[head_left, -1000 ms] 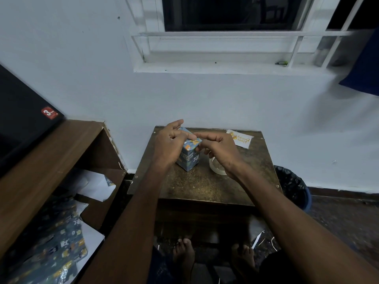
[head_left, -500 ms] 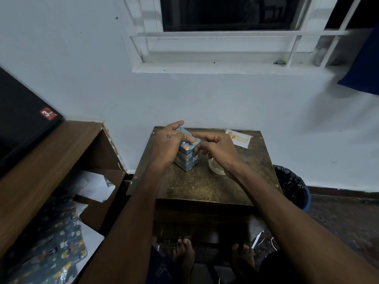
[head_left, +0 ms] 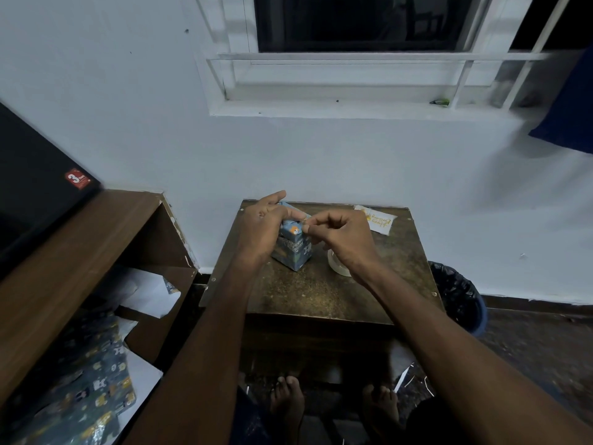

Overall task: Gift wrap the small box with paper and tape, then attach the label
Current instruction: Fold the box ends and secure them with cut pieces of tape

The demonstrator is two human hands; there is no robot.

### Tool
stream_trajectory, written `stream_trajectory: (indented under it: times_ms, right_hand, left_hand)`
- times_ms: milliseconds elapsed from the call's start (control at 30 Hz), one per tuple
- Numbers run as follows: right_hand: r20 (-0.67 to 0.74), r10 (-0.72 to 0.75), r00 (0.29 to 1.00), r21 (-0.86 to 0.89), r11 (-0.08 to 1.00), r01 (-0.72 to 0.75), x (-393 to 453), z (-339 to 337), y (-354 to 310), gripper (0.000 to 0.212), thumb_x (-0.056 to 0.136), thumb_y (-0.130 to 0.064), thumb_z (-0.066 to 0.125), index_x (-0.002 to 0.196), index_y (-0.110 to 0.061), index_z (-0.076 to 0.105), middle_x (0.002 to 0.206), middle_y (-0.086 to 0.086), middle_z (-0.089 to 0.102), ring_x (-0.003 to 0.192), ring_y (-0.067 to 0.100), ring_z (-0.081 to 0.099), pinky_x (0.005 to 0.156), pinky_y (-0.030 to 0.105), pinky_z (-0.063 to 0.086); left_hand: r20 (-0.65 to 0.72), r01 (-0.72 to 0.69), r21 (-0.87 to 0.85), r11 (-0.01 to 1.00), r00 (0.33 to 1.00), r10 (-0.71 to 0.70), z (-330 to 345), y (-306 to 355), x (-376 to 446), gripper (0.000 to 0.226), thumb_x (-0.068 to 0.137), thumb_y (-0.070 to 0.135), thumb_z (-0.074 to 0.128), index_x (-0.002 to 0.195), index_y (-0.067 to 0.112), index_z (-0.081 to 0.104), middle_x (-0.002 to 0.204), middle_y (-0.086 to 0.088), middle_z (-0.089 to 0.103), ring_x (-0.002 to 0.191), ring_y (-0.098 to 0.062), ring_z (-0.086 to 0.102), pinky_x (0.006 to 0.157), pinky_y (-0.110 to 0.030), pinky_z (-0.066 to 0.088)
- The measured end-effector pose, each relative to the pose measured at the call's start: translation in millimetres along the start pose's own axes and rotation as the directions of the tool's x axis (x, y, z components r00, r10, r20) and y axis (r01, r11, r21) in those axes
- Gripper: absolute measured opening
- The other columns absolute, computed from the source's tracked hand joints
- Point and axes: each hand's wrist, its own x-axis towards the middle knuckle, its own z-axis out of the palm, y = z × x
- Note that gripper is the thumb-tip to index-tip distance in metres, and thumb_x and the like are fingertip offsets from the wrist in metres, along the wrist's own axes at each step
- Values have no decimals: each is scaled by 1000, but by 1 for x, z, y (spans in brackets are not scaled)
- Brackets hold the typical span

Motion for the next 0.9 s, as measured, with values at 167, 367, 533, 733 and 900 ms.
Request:
stream_trajectory:
  times_ms: [167, 367, 533, 733, 900]
  right_hand:
    - [20, 62, 998, 17, 998, -62, 2, 2, 3, 2, 88, -6, 79, 87, -4, 80, 82, 9, 79, 75, 17, 74, 66, 22, 55]
    - [68, 228, 971, 108, 966, -235, 1, 3, -3, 13, 89, -7, 75, 89, 5, 75, 88, 25, 75, 75, 22, 70, 64, 32, 50]
    - [108, 339, 935, 165, 921, -353, 2, 1, -9, 23, 92, -9, 70, 98, 13, 71, 83, 16, 74, 73, 21, 64, 60, 27, 48]
    - [83, 421, 903, 189, 883, -429, 0, 1, -16, 13, 88, -12, 74, 90, 1, 77, 81, 13, 76, 64, 16, 64, 60, 26, 49]
    - [41, 532, 846, 216, 822, -527, 1, 3, -23, 13, 83, -12, 77, 90, -2, 77, 78, 12, 76, 57, 16, 62, 55, 25, 47]
  left_hand:
    - [-1, -13, 18, 1000, 1000, 13, 0, -1, 1, 22, 68, 36, 64, 74, 31, 86, 143, 11, 63, 119, -2, 61, 94, -29, 52]
    - [17, -86, 163, 983, 996, 85, -1, -14, 9, 12, 86, 20, 81, 87, 31, 87, 145, 11, 63, 131, -2, 55, 102, -29, 49]
    - [3, -123, 241, 963, 992, 126, 0, -18, 10, 8, 84, 23, 85, 89, 30, 86, 144, 11, 65, 131, -4, 57, 109, -35, 49]
    - [3, -158, 326, 932, 986, 166, 1, -16, 7, 8, 87, 25, 84, 94, 27, 86, 144, 5, 66, 130, -5, 58, 109, -30, 47]
    - [-9, -198, 395, 897, 976, 219, 6, -13, 2, 9, 87, 24, 83, 95, 27, 86, 141, 3, 68, 131, -4, 58, 107, -22, 46]
